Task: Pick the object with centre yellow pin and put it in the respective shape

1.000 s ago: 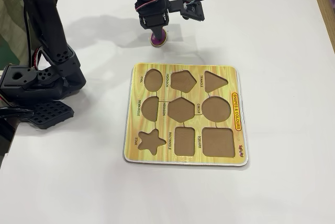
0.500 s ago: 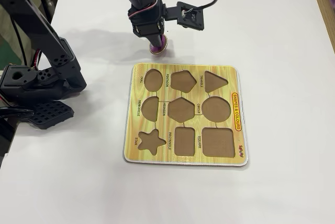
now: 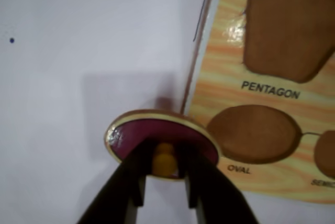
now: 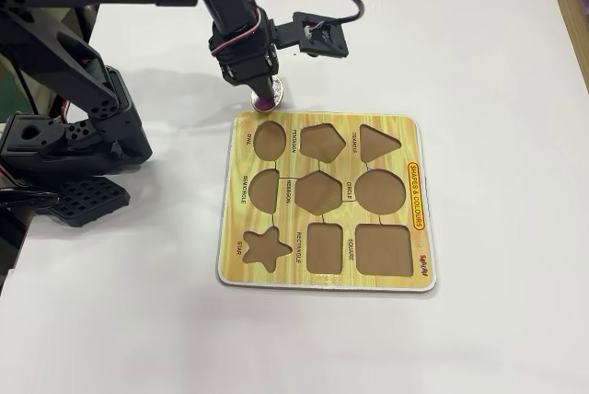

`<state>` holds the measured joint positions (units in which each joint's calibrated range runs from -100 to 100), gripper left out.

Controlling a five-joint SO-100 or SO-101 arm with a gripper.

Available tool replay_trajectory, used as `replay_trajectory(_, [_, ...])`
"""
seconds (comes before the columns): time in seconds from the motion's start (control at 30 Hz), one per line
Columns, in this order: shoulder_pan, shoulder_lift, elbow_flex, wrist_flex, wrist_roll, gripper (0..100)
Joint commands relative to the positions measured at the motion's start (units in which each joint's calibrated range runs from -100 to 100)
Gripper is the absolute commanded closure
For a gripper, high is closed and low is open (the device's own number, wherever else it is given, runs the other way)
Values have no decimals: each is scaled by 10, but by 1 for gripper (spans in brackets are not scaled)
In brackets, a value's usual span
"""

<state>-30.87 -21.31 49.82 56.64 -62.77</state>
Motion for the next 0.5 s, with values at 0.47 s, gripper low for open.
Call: replay_trajectory(0.47, [152,-46,4,38,79,99])
